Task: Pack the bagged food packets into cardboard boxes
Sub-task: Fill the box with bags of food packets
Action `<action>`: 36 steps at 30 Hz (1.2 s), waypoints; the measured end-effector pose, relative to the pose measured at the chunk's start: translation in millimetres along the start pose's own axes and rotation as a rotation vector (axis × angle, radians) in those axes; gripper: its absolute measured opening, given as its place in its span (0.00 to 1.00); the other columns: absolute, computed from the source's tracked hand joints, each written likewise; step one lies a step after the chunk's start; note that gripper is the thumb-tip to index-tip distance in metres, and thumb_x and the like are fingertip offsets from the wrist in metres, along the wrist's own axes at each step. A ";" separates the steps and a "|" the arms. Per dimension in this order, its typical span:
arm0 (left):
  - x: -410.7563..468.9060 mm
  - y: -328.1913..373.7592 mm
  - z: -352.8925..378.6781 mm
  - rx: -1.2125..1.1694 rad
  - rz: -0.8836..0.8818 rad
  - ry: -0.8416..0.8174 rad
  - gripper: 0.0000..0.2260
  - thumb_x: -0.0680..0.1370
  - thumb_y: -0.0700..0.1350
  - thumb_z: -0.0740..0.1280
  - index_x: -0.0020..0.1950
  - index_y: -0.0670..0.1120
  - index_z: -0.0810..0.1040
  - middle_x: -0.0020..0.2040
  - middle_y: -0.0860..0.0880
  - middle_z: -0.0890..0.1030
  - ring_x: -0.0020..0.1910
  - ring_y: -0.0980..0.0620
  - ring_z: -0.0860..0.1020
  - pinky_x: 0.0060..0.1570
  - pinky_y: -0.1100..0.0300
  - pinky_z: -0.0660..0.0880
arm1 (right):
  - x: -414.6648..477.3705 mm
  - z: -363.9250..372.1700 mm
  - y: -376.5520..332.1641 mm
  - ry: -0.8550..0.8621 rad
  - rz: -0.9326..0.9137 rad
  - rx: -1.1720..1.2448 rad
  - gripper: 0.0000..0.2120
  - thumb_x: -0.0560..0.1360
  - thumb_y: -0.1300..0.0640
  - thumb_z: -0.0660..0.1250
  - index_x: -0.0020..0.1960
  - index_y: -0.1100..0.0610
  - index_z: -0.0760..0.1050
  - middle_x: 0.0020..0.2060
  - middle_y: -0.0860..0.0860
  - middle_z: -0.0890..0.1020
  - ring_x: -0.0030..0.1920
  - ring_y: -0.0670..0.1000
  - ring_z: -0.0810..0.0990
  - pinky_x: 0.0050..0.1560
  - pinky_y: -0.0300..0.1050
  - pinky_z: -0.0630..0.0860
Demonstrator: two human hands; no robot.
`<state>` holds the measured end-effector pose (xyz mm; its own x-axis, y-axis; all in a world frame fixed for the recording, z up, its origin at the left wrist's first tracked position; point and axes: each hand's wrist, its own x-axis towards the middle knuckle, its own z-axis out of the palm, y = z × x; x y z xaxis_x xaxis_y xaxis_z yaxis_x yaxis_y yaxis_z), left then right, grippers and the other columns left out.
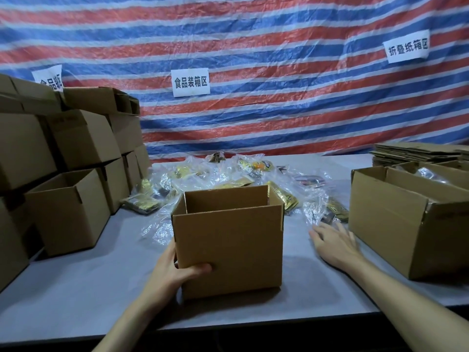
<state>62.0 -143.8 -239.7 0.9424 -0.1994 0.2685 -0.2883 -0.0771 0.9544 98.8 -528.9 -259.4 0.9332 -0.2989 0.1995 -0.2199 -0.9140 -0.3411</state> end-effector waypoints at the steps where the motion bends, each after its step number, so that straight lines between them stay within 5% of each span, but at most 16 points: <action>1: 0.4 -0.2 -0.4 -0.004 -0.002 0.002 0.39 0.54 0.54 0.80 0.64 0.49 0.77 0.57 0.49 0.85 0.57 0.48 0.83 0.59 0.49 0.78 | 0.2 0.2 0.5 0.022 -0.018 0.024 0.16 0.84 0.46 0.52 0.56 0.49 0.78 0.70 0.44 0.73 0.78 0.57 0.58 0.73 0.57 0.55; 8: 2.0 -2.0 -0.5 -0.008 -0.004 0.001 0.39 0.54 0.54 0.80 0.64 0.49 0.77 0.57 0.49 0.85 0.56 0.48 0.83 0.58 0.49 0.78 | -9.1 -7.8 0.5 0.156 -0.311 0.214 0.15 0.83 0.56 0.62 0.67 0.54 0.79 0.69 0.46 0.77 0.75 0.49 0.68 0.74 0.52 0.62; 12: 1.9 -2.4 -1.5 0.001 -0.001 -0.004 0.38 0.55 0.55 0.80 0.64 0.51 0.78 0.57 0.49 0.85 0.57 0.49 0.83 0.59 0.48 0.78 | -16.7 -13.0 -1.1 0.156 -0.401 0.390 0.10 0.79 0.61 0.70 0.59 0.57 0.84 0.58 0.46 0.83 0.62 0.45 0.79 0.64 0.41 0.72; 17: 2.4 -3.2 -1.5 0.007 0.001 0.002 0.40 0.53 0.56 0.80 0.64 0.50 0.78 0.56 0.50 0.86 0.56 0.50 0.83 0.56 0.52 0.78 | -19.7 -16.3 0.4 0.124 -0.327 0.633 0.09 0.68 0.66 0.79 0.40 0.53 0.85 0.39 0.48 0.85 0.42 0.48 0.84 0.47 0.44 0.79; 20: 2.5 -3.8 -1.8 -0.002 -0.005 -0.003 0.40 0.54 0.56 0.81 0.65 0.50 0.77 0.57 0.50 0.86 0.57 0.50 0.83 0.58 0.50 0.78 | -20.4 -16.2 1.8 0.123 -0.294 0.723 0.16 0.64 0.68 0.80 0.44 0.52 0.81 0.32 0.49 0.81 0.33 0.47 0.78 0.40 0.42 0.76; 23: 2.5 -3.9 -1.5 -0.018 -0.008 -0.009 0.40 0.54 0.56 0.81 0.65 0.52 0.77 0.57 0.52 0.86 0.56 0.52 0.83 0.57 0.52 0.78 | -19.6 -12.8 1.1 0.123 -0.312 0.569 0.20 0.68 0.65 0.77 0.54 0.46 0.78 0.36 0.42 0.77 0.37 0.43 0.75 0.43 0.39 0.72; 25: 2.9 -4.5 -1.5 -0.019 -0.009 -0.005 0.41 0.54 0.56 0.81 0.65 0.51 0.77 0.57 0.51 0.85 0.56 0.51 0.83 0.58 0.50 0.78 | -20.7 -11.9 -2.4 0.145 -0.338 0.318 0.11 0.71 0.57 0.75 0.46 0.43 0.77 0.40 0.42 0.78 0.43 0.44 0.77 0.43 0.37 0.70; 27: 3.7 -5.2 -1.9 -0.016 -0.007 -0.004 0.41 0.54 0.55 0.81 0.66 0.51 0.77 0.57 0.51 0.85 0.57 0.51 0.83 0.60 0.49 0.77 | -20.6 -10.4 -4.5 0.167 -0.359 0.211 0.08 0.75 0.56 0.71 0.37 0.51 0.77 0.37 0.48 0.79 0.42 0.49 0.77 0.41 0.38 0.71; 32: 3.8 -4.3 -1.0 -0.023 0.001 -0.008 0.40 0.53 0.55 0.81 0.65 0.51 0.77 0.57 0.51 0.86 0.57 0.50 0.83 0.59 0.49 0.77 | -26.0 -16.9 -6.1 0.196 -0.227 0.424 0.05 0.78 0.56 0.71 0.47 0.49 0.86 0.42 0.42 0.86 0.46 0.44 0.83 0.49 0.48 0.77; 36: 3.5 -4.2 -1.8 -0.019 0.007 -0.008 0.41 0.53 0.55 0.82 0.65 0.50 0.77 0.57 0.50 0.86 0.56 0.50 0.84 0.59 0.49 0.78 | -17.0 -33.9 -17.6 0.221 -0.089 0.556 0.06 0.78 0.58 0.70 0.46 0.53 0.86 0.41 0.48 0.86 0.47 0.53 0.83 0.48 0.49 0.76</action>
<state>66.8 -142.4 -242.6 0.9391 -0.2075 0.2739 -0.2912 -0.0570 0.9550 77.2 -517.0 -225.7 0.8467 -0.3321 0.4157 0.0942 -0.6753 -0.7315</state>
